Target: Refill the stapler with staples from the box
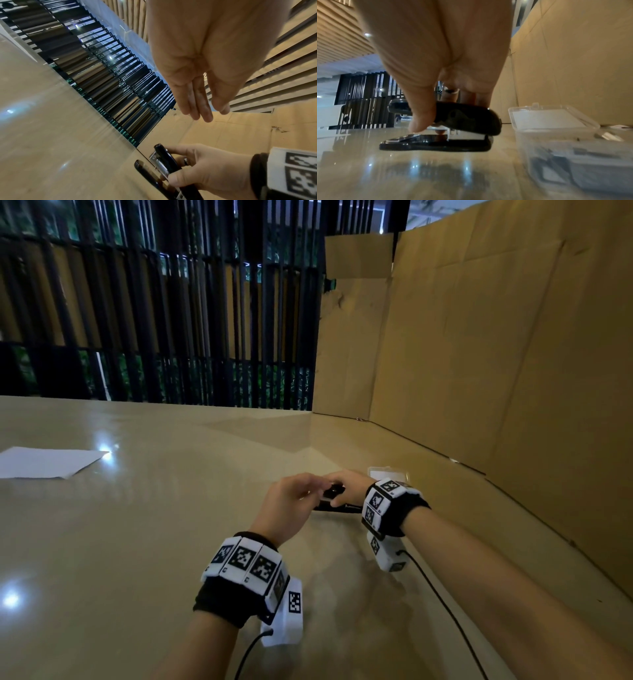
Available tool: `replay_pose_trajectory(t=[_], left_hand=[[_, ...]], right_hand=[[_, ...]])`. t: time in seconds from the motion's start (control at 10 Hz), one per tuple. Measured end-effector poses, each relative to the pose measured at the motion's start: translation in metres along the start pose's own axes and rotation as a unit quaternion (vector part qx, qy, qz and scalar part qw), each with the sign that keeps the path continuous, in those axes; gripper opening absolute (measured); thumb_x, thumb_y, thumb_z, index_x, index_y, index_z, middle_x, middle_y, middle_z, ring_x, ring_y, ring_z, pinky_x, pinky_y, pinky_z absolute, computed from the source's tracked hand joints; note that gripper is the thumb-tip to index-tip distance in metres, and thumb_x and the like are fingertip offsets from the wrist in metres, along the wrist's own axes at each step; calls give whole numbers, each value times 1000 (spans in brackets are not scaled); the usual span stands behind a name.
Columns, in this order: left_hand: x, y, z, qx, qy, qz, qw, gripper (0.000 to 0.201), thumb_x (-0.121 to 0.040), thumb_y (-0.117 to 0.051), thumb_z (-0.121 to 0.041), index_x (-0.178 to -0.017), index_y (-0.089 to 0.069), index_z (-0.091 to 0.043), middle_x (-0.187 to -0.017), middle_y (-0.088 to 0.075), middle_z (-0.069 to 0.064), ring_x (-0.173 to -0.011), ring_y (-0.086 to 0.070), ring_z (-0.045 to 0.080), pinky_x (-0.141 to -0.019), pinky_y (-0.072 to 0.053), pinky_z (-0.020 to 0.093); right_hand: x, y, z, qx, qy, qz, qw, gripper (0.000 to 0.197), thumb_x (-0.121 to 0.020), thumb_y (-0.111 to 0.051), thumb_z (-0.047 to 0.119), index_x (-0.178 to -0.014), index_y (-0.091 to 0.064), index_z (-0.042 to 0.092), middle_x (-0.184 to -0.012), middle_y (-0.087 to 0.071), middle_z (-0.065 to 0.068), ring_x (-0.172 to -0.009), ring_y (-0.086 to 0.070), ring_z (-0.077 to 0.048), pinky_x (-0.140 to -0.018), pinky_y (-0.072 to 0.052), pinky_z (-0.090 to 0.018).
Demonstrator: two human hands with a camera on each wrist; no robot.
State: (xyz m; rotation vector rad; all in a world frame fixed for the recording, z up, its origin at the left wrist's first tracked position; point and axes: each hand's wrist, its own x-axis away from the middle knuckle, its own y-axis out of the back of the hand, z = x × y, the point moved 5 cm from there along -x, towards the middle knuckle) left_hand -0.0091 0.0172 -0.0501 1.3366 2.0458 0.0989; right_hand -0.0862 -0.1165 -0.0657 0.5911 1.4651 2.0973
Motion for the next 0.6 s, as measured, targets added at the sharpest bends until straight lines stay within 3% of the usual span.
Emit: replay_pose_trajectory(t=[0.1,0.2,0.3,0.4,0.5,0.6], left_hand=[[1,2,1,-14,13,6,1000,18,-88,-55,-7,-95,-71,-8,-87,-69,0,-80,-62,9,-68,-42,5],[1,4,2,-4,30,7,1000,18,-88,-55,-7,-95,-71,-9,-88,-70,0,-78,-62,5,-67,-42,1],[2,6,0,-18,34,2,999,18,-88,-55,-10,-95,-72,-8,-88,-71,0,-80,-63,9,-68,-44,6],[4,7,-3,-5,31,-2,1000,18,-88,-55,-8,-95,-72,-5,-84,-68,-3,-72,-60,-4,-66,-43,3],[4,7,-3,-5,28,5,1000,18,-88,-55,-7,-94,-71,-4,-83,-67,-3,-67,-58,-13,-65,-43,1],[3,7,-4,-6,35,1,999,18,-88,-55,-7,-95,-71,-4,-85,-68,0,-72,-57,-8,-65,-42,1]], right_hand=[[-5,-13,-2,4,13,13,1000,49,-78,-63,-3,-125,-54,9,-125,-60,-15,-117,-54,-28,-97,-40,-34],[-10,-19,-4,-8,11,-7,1000,48,-77,-61,-6,-122,-56,8,-122,-62,-16,-115,-55,-28,-98,-40,-35],[-16,-20,-7,7,22,-22,999,48,-76,-61,-4,-121,-57,12,-122,-63,-13,-115,-55,-26,-98,-40,-34],[-16,-18,-5,23,9,-21,999,47,-77,-62,-1,-121,-57,13,-123,-62,-13,-114,-55,-28,-100,-42,-38],[-20,-23,-10,52,0,-9,999,47,-81,-62,8,-127,-51,12,-127,-59,-13,-117,-53,-28,-100,-41,-38],[-18,-23,-9,32,-15,-35,999,53,-87,-57,21,-137,-39,12,-140,-47,-11,-128,-44,-27,-104,-35,-34]])
